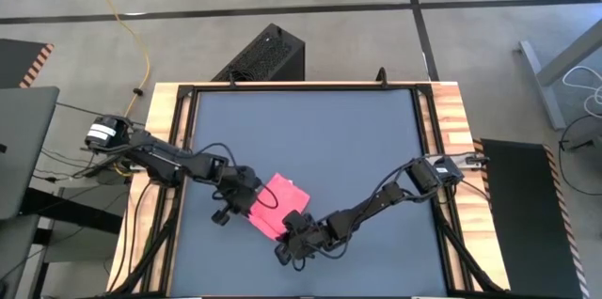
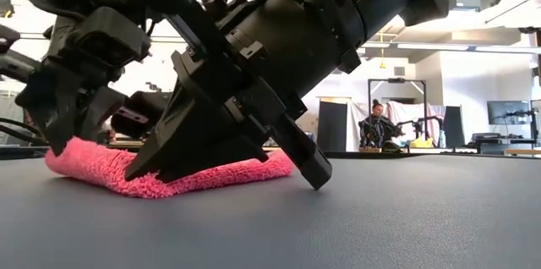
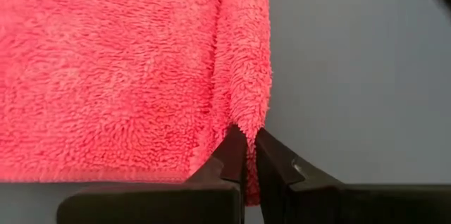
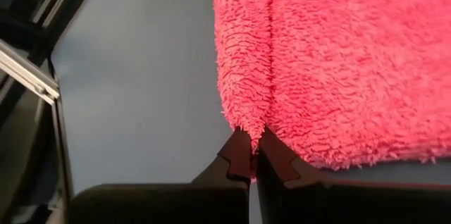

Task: Roll towel
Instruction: Roll the red microfiber cloth

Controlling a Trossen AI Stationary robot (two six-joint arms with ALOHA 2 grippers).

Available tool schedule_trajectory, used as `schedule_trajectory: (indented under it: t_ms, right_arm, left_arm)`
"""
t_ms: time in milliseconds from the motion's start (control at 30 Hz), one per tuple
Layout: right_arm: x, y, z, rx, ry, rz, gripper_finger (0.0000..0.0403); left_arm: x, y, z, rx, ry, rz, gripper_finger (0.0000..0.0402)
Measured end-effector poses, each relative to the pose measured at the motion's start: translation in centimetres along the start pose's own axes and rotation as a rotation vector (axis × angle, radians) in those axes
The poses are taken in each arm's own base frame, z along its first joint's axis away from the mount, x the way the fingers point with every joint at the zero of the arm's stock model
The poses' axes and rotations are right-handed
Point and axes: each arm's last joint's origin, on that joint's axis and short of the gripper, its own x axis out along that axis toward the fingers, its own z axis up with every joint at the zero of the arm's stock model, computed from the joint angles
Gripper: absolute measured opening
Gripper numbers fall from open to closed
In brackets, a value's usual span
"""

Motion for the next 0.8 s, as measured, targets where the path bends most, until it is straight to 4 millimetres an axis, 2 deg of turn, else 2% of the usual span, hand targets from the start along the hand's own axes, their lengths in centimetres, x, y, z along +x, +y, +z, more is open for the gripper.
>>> schedule_trajectory:
  t_ms: [233,433,600,800]
  right_arm:
    - [-0.2,0.4,-0.4,0.134,0.005,0.016,0.0023]
    - [-0.4,0.6,-0.7,0.262,0.016,0.027,0.0023]
    - [-0.4,0.6,-0.8,0.378,0.095,0.027,0.0022]
    - [-0.4,0.1,-1.0,0.528,0.155,-0.024,0.0022]
  left_arm:
    - [-0.4,0.8,-0.3,-0.259,-0.023,-0.157,0.0001]
    - [1.0,1.6,-1.6,-0.467,0.062,-0.246,0.0]
    - [2.2,2.3,-1.4,-0.532,0.108,-0.253,0.0]
    - [2.0,2.6,-0.1,-0.495,0.125,-0.23,0.0011]
